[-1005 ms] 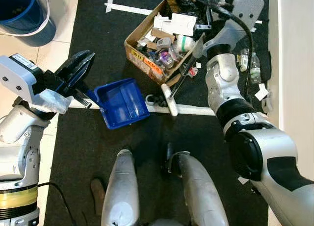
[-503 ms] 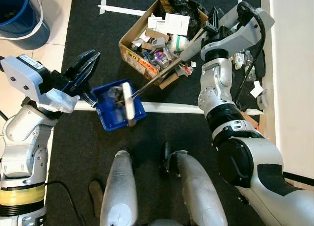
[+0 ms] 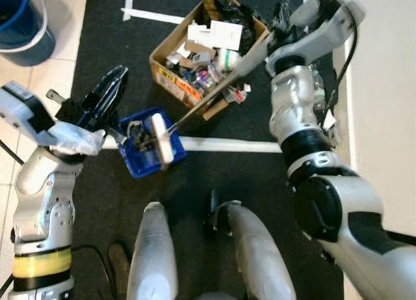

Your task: Sweep floor

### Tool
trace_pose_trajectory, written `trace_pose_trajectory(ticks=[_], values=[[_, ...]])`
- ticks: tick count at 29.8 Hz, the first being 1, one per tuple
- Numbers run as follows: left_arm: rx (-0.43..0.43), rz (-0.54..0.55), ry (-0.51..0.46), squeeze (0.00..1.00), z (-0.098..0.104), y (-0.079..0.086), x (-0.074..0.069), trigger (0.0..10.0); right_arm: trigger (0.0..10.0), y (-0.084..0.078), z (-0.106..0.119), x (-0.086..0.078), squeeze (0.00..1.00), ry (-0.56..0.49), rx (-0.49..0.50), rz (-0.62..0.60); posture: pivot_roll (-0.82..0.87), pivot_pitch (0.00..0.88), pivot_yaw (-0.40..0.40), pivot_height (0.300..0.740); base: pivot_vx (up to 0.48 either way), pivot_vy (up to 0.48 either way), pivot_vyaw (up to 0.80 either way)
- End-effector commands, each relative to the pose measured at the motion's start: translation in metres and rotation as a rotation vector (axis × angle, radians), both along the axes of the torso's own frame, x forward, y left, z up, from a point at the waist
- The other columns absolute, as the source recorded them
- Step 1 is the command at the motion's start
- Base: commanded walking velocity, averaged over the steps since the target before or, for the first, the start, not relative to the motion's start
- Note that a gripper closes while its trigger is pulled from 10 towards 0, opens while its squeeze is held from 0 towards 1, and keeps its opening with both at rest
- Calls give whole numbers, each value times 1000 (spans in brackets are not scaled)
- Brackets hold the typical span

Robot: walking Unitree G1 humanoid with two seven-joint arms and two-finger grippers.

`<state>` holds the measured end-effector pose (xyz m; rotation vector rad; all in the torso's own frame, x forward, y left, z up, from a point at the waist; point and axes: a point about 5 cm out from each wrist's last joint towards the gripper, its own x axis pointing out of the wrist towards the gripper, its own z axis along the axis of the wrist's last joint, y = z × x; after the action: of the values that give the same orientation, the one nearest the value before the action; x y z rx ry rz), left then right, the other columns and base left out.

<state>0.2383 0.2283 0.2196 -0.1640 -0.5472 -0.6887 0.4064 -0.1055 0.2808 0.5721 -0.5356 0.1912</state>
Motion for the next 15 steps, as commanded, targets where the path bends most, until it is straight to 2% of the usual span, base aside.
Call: trace_pose_trajectory(ticks=[1, 3, 4, 6, 11, 15], values=[[-67, -146, 39, 0, -11, -12, -9, 10000, 10000, -9, 8, 1, 0, -23, 5, -9, 153, 282, -287, 740, 0, 0, 0], [-106, -246, 70, 0, -18, -13, -20, 10000, 10000, -16, 17, 2, 0, -46, -2, -14, 158, 271, -288, 740, 0, 0, 0], [-106, -246, 70, 0, -18, -13, -20, 10000, 10000, -16, 17, 2, 0, -46, -2, -14, 158, 271, -288, 740, 0, 0, 0], [-116, -334, 97, 0, -24, -16, -29, 10000, 10000, -25, 26, 3, 0, -60, 9, -26, 159, 253, -290, 740, 0, 0, 0], [-133, -443, 117, 0, -30, -23, -36, 10000, 10000, -41, 38, 5, 0, -74, 16, -48, 169, 219, -289, 740, 0, 0, 0], [-152, -594, 116, 0, -31, -33, -43, 10000, 10000, -70, 50, 4, 0, -86, 24, -107, 179, 174, -282, 740, 0, 0, 0]])
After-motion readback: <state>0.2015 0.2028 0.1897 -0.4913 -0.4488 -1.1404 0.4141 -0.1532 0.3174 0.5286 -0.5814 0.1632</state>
